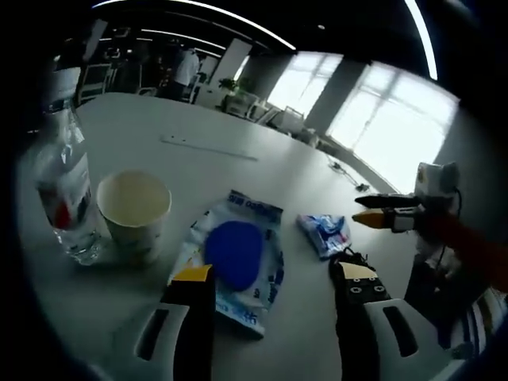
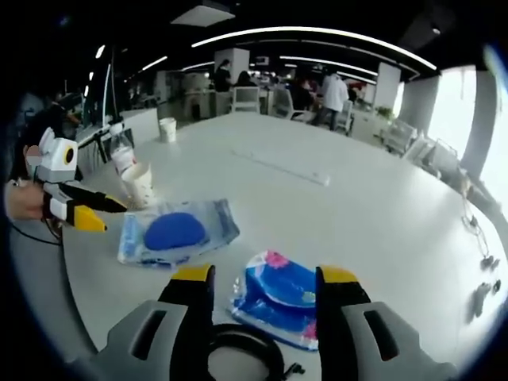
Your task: Arrange the tabletop items into an orderly group along one side of the table until the central work area is clear of visible clutter.
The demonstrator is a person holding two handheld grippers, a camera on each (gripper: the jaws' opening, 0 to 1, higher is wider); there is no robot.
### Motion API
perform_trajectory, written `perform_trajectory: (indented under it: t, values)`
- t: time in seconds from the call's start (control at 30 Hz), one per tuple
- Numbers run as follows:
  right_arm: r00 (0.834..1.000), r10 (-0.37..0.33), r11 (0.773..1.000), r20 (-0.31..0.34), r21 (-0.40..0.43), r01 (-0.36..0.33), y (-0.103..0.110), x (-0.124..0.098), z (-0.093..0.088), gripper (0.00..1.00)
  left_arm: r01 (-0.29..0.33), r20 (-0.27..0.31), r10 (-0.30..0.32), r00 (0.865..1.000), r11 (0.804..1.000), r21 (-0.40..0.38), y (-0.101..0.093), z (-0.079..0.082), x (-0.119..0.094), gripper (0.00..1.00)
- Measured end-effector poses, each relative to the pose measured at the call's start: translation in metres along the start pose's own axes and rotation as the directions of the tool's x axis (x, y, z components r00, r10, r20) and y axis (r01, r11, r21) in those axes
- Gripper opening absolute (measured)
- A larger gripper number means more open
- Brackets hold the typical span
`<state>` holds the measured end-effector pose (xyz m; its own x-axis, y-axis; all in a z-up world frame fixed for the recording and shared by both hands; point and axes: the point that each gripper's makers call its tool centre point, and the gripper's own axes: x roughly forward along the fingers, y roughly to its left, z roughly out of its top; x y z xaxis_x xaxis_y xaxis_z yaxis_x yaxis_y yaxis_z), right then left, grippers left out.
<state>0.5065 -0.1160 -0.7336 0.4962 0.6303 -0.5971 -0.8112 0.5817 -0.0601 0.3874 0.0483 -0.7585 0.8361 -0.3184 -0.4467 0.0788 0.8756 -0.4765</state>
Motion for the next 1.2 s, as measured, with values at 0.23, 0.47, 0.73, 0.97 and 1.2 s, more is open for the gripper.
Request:
perform_trajectory:
  t: [0.23, 0.47, 0.73, 0.97, 1.2]
  values:
    - [1.0, 0.018, 1.0, 0.001, -0.017, -0.018, 0.007, 0.005, 0.005, 0.45, -0.014, 0.01, 0.015, 1.0, 1.0, -0.024, 0.008, -0.004, -0.009, 0.52]
    - [0.999, 0.033, 0.999, -0.005, -0.034, -0.034, 0.012, 0.013, 0.008, 0.43, -0.042, 0.005, 0.042, 0.999, 0.997, -0.068, 0.021, -0.015, -0.016, 0.47]
    - [0.998, 0.066, 0.996, -0.011, -0.059, -0.067, 0.02, 0.028, 0.018, 0.4, -0.052, 0.016, 0.054, 0.998, 0.993, -0.108, 0.029, -0.02, -0.022, 0.38]
    - [0.995, 0.104, 0.992, -0.013, -0.074, -0.104, 0.03, 0.039, 0.023, 0.33, -0.077, 0.006, 0.079, 0.997, 0.987, -0.14, 0.036, -0.026, -0.023, 0.36]
    - [0.991, 0.133, 0.987, -0.034, -0.091, -0.136, 0.035, 0.05, 0.022, 0.26, -0.076, -0.015, 0.074, 0.997, 0.981, -0.177, 0.032, -0.04, -0.019, 0.34]
